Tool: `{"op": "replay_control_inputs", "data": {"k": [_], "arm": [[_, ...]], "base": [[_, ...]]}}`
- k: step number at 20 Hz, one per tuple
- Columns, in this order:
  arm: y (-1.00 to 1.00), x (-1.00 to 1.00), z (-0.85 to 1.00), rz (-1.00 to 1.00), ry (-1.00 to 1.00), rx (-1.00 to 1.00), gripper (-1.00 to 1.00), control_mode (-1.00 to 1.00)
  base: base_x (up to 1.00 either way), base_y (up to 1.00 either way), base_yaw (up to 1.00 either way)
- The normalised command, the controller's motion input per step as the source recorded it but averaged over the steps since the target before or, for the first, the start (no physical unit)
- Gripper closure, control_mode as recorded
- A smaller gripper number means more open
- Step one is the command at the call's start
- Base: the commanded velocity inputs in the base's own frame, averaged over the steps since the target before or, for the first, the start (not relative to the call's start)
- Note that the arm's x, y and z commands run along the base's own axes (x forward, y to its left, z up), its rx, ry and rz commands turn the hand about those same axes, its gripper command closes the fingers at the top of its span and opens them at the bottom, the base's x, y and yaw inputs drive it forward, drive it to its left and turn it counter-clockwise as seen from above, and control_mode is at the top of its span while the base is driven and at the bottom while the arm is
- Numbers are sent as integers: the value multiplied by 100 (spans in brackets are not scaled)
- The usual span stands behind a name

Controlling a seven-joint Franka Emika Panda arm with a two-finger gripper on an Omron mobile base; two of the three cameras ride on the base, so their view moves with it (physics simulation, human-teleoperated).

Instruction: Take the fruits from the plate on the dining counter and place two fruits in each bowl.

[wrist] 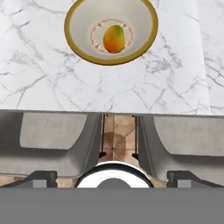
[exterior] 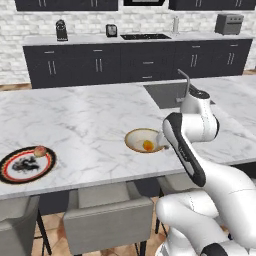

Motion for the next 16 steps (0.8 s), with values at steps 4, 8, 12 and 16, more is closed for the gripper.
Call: {"op": "replay_control_inputs", "data": {"k": [4, 8, 12, 16], "arm": [[6, -18, 1, -1, 0, 0, -100, -100], [14, -3, 0, -1, 0, 0, -100, -100], [1, 0, 0, 0, 0, 0, -100, 100], [0, 0, 0, 0, 0, 0, -100, 100]], "base": [[0, 0, 0], [0, 0, 0], [-5, 0, 0], [-67, 0, 0]]}}
